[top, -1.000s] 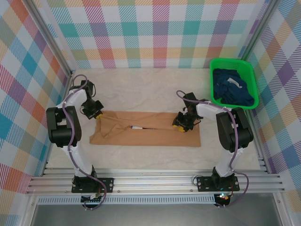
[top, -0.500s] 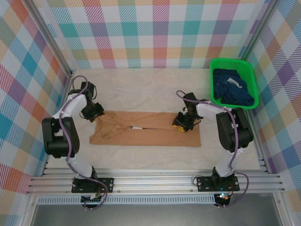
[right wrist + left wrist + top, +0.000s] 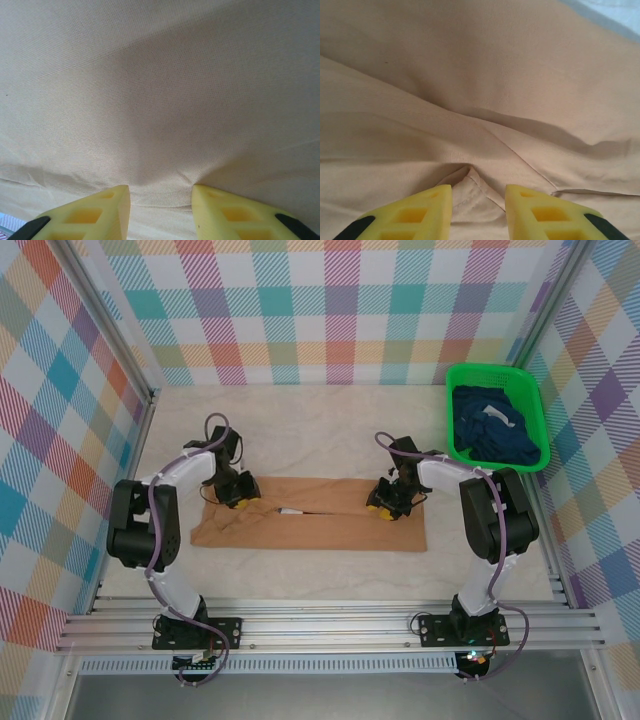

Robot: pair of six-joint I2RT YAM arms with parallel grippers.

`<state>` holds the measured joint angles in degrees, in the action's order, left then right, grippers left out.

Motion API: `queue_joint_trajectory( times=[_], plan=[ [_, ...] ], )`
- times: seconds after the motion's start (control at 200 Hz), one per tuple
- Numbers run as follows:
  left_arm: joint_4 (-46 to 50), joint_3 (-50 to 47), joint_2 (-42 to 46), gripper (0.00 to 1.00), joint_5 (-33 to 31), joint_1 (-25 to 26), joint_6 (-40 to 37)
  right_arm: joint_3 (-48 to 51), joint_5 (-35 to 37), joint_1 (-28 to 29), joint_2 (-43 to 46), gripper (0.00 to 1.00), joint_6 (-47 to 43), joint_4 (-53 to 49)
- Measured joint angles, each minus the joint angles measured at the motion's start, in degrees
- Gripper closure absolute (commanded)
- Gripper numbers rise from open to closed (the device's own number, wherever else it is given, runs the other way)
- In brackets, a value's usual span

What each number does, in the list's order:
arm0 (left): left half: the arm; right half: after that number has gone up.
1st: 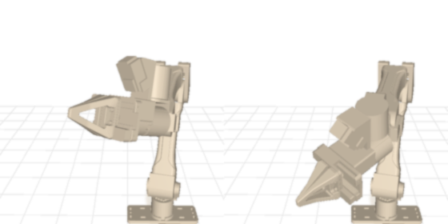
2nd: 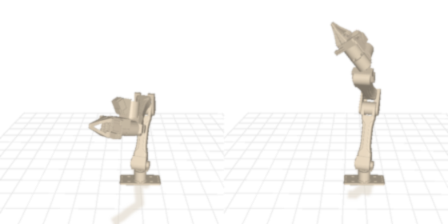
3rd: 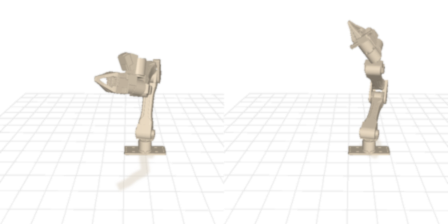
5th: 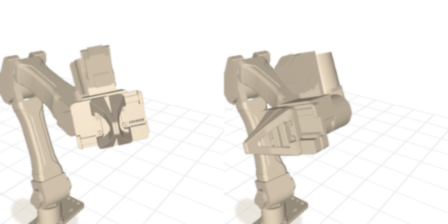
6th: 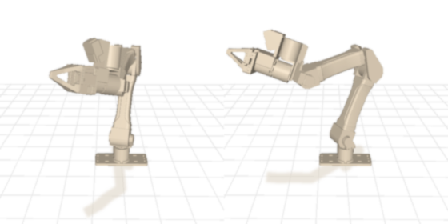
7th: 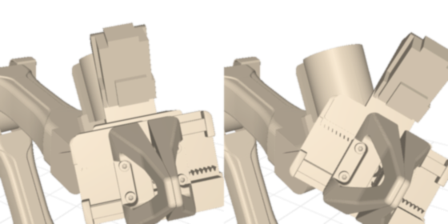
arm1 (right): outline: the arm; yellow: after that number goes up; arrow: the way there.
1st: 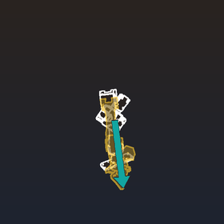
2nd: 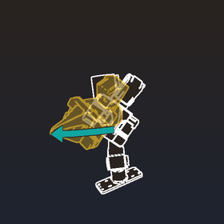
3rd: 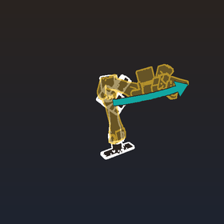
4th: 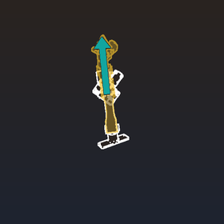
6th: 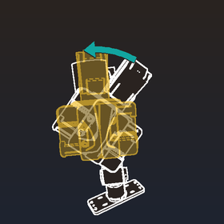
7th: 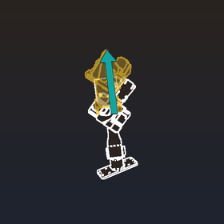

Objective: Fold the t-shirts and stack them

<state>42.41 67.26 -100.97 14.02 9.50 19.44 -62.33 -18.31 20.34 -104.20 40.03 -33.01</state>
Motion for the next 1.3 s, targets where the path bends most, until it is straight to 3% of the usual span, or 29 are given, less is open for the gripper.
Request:
queue_joint_trajectory(
  times=[0.395,0.535,0.705,1.065,1.3],
  plan=[
    [-0.8,-0.1,-1.0,0.76,-2.2,1.2,-2.0,0.0,0.0,0.0,0.0,0.62,0.0,0.0],
    [-0.6,-0.3,-1.0,0.65,-4.7,2.1,-2.3,0.0,0.0,0.0,0.0,0.62,0.0,0.0],
    [-0.6,-0.4,-1.0,0.64,-7.5,2.5,-2.6,0.0,0.0,0.0,0.0,0.62,0.0,0.0],
    [-1.0,-1.4,-0.9,0.96,-6.4,3.1,-2.8,0.0,0.0,0.0,0.0,0.63,0.0,0.0],
    [0.1,-5.0,4.4,0.99,-5.9,3.2,-2.1,0.0,0.0,0.0,0.0,0.63,0.0,0.0]
  ],
)
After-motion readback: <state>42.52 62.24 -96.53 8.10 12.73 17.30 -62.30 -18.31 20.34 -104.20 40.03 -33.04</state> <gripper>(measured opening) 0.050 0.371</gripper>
